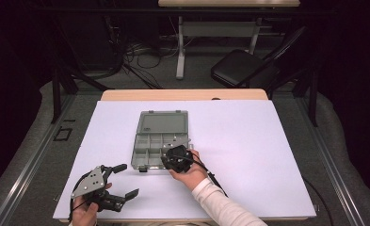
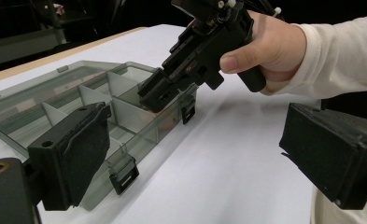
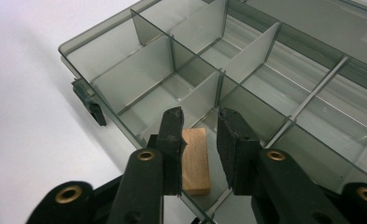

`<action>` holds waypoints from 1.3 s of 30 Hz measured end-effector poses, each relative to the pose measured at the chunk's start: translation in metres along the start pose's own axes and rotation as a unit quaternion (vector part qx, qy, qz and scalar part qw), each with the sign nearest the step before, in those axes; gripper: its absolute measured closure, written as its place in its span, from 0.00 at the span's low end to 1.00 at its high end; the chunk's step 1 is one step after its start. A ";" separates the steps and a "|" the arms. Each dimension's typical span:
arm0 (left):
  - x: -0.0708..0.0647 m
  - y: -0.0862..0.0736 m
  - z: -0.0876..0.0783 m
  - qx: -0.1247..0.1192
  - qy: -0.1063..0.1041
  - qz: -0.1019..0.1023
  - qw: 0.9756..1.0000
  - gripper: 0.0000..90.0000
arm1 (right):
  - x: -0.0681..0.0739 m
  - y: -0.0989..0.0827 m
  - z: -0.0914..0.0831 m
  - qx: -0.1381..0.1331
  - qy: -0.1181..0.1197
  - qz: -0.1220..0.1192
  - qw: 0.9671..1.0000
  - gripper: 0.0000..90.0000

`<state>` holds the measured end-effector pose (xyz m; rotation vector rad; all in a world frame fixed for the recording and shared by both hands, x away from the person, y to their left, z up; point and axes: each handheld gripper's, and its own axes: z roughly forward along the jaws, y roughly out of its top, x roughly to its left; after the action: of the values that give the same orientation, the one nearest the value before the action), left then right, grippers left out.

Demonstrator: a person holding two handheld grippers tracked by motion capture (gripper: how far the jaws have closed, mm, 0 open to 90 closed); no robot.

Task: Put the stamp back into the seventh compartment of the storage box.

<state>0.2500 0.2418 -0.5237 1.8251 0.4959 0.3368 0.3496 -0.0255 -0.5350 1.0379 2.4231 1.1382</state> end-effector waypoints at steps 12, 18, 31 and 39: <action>0.001 0.000 0.001 0.001 -0.002 -0.002 1.000 0.09 | 0.004 0.003 -0.006 -0.025 0.003 -0.007 1.000 0.53; 0.001 0.000 0.002 0.001 0.000 0.000 1.000 0.09 | 0.003 0.005 -0.010 -0.039 -0.008 -0.022 0.999 0.48; 0.000 0.000 0.002 0.003 0.000 0.002 1.000 0.09 | -0.002 0.006 -0.016 -0.038 0.009 -0.026 0.999 0.42; 0.000 0.000 0.002 0.003 0.001 0.001 1.000 0.09 | -0.007 0.009 -0.029 -0.052 0.005 -0.013 0.999 0.31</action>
<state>0.2512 0.2402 -0.5239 1.8316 0.4956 0.3388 0.3440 -0.0427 -0.5095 0.9699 2.3503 1.2480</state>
